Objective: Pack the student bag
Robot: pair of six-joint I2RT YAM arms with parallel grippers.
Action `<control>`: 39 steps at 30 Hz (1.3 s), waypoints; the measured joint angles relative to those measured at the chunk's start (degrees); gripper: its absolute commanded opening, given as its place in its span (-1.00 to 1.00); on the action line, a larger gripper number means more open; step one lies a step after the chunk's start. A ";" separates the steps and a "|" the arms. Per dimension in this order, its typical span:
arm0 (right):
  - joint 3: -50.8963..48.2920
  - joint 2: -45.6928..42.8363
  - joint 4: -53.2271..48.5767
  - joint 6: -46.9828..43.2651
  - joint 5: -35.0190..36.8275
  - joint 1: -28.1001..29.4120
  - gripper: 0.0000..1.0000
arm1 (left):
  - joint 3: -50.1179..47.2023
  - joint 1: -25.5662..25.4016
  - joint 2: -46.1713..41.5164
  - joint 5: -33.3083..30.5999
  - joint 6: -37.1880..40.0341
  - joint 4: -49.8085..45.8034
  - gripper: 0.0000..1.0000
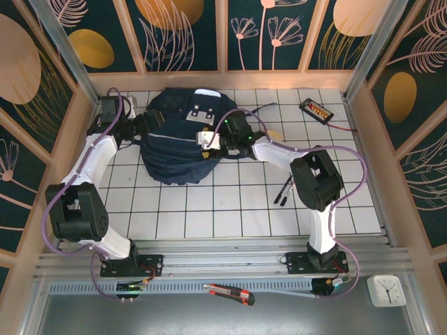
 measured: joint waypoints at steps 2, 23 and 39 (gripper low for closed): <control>0.00 -0.02 -0.83 -0.39 0.24 0.13 0.42 | -0.20 0.00 -0.13 0.02 0.00 0.04 0.97; 5.31 5.42 -3.58 -3.41 3.85 2.29 0.17 | -3.34 0.00 -2.75 0.33 -0.07 0.28 0.97; 5.70 5.84 -3.37 -5.33 6.49 4.37 -1.00 | -4.44 -0.09 -3.65 2.43 2.08 0.48 0.97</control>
